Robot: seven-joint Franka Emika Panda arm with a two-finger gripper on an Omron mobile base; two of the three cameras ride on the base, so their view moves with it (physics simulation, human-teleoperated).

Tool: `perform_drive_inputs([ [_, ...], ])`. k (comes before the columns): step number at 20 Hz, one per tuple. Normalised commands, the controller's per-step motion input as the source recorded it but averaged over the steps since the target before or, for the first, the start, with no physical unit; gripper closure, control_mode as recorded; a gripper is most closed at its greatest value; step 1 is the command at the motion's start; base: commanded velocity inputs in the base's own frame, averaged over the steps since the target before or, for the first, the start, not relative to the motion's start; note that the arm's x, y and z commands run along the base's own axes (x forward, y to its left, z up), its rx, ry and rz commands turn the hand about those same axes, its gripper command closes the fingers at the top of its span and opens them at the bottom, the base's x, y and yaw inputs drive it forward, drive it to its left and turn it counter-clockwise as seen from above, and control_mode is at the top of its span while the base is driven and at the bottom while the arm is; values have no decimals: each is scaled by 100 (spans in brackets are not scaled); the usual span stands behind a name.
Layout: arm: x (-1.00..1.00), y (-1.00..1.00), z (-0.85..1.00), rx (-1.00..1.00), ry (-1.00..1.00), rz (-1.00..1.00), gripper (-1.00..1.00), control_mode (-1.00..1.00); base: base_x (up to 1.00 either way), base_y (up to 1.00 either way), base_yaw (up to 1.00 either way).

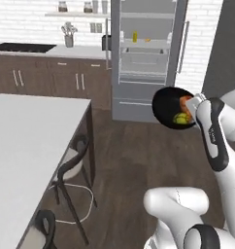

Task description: Pick the chicken drumstick and lime from their plates and place them in the bowl. Then put the bowl in the fridge.

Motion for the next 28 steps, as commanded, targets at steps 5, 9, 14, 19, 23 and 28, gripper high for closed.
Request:
perform_drive_inputs([
  [5, 0, 0, 0, 0, 0, 0, 100, 100, 100, -6, -22],
  [9, 0, 0, 0, 0, 0, 0, 100, 100, 100, -7, -23],
  [14, 0, 0, 0, 0, 0, 0, 100, 100, 100, 0, -22],
  [19, 0, 0, 0, 0, 0, 0, 100, 100, 100, 15, -24],
  [23, 0, 0, 0, 0, 0, 0, 100, 100, 100, 41, -21],
  [28, 0, 0, 0, 0, 0, 0, 100, 100, 100, 13, -6],
])
